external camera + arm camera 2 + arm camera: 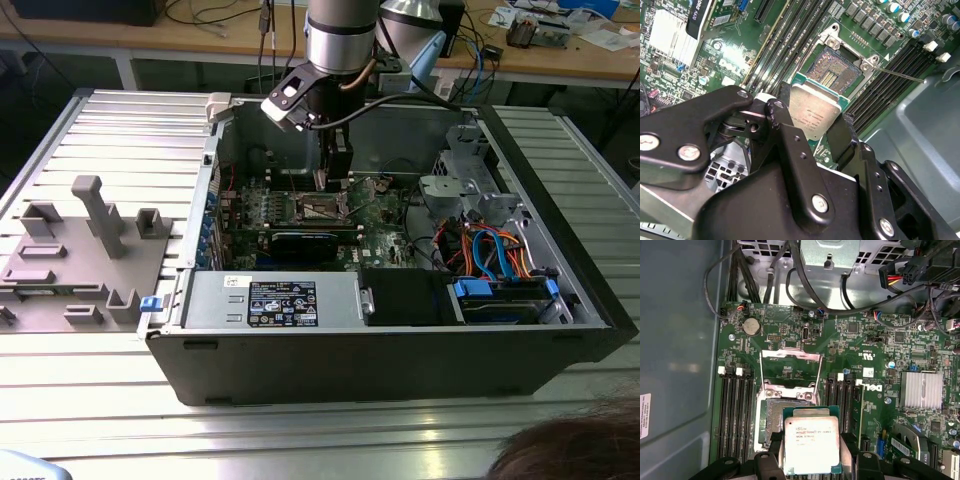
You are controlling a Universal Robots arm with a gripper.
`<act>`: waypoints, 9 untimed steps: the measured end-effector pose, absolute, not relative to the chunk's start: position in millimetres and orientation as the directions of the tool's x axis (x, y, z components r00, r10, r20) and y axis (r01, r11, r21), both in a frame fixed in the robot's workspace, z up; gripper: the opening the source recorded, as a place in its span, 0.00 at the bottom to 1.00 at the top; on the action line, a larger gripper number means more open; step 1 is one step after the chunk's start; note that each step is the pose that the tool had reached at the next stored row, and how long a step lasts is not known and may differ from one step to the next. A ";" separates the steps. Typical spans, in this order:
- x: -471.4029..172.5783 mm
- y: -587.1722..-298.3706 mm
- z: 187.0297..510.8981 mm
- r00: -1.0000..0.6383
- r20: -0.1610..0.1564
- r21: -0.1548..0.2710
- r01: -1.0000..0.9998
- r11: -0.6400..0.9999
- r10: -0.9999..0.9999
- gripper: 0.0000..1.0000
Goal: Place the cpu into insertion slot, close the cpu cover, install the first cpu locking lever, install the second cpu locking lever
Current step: 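Place the cpu into insertion slot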
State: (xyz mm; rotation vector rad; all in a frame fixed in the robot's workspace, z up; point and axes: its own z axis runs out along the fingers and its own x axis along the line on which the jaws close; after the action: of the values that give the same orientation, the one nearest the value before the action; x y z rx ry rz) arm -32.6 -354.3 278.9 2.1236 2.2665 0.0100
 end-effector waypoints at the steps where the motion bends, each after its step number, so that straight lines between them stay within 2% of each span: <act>1: -32.6 -354.3 278.9 -0.064 -0.022 0.029 0.997 0.065 0.998 0.54; 9: -32.6 -354.3 278.5 -0.056 -0.023 0.029 0.998 0.057 0.998 0.54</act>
State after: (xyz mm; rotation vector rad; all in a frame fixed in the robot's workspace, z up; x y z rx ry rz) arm -32.6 -354.3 278.5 2.1324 2.2572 0.0086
